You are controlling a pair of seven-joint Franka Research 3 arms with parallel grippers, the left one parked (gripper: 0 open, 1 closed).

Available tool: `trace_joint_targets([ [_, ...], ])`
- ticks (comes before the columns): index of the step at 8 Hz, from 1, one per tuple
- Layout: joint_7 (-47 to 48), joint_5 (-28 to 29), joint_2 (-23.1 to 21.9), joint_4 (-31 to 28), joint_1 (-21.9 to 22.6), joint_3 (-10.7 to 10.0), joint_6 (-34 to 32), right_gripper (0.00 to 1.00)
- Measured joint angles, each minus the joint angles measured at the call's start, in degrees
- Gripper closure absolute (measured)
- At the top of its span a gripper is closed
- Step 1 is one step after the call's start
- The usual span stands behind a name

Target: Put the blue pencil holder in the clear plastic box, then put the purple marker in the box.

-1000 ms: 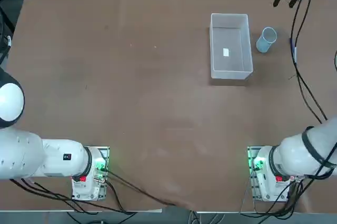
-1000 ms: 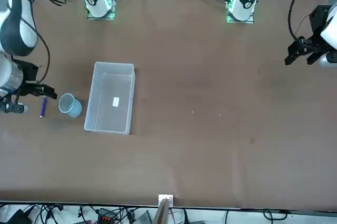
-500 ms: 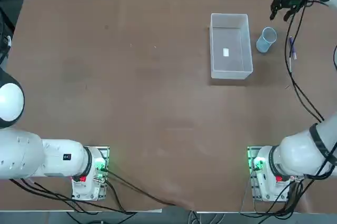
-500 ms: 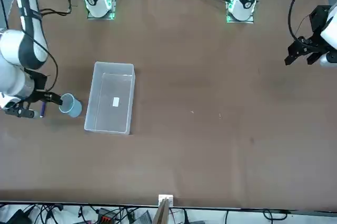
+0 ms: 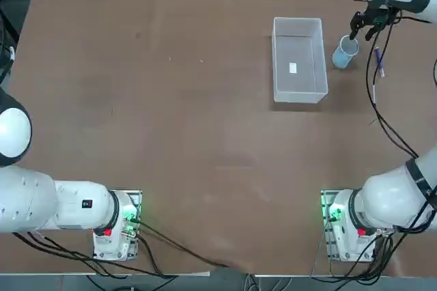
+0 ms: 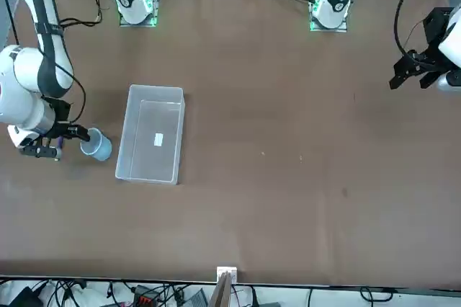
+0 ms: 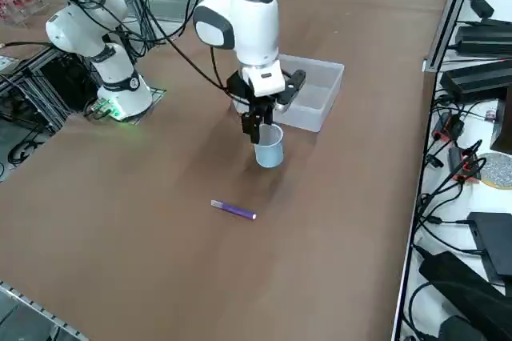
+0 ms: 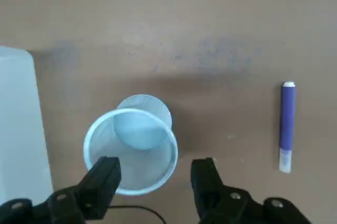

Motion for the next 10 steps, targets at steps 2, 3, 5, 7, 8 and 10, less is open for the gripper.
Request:
trace_joint_targets([
  [2,-0.04,0.0,1.91,-0.31,-0.05,0.02,2.12,0.21],
  [3,-0.05,0.0,2.81,-0.5,-0.05,0.03,3.0,0.25],
  [5,-0.07,0.0,4.23,-0.63,-0.21,0.03,4.24,0.37],
  [7,-0.12,0.0,4.65,-0.63,-0.43,0.02,4.37,0.61],
  [8,-0.14,0.0,4.64,-0.63,-0.48,0.03,4.3,0.77],
  [10,-0.75,0.1,4.37,-0.51,-0.53,0.06,3.79,0.95],
])
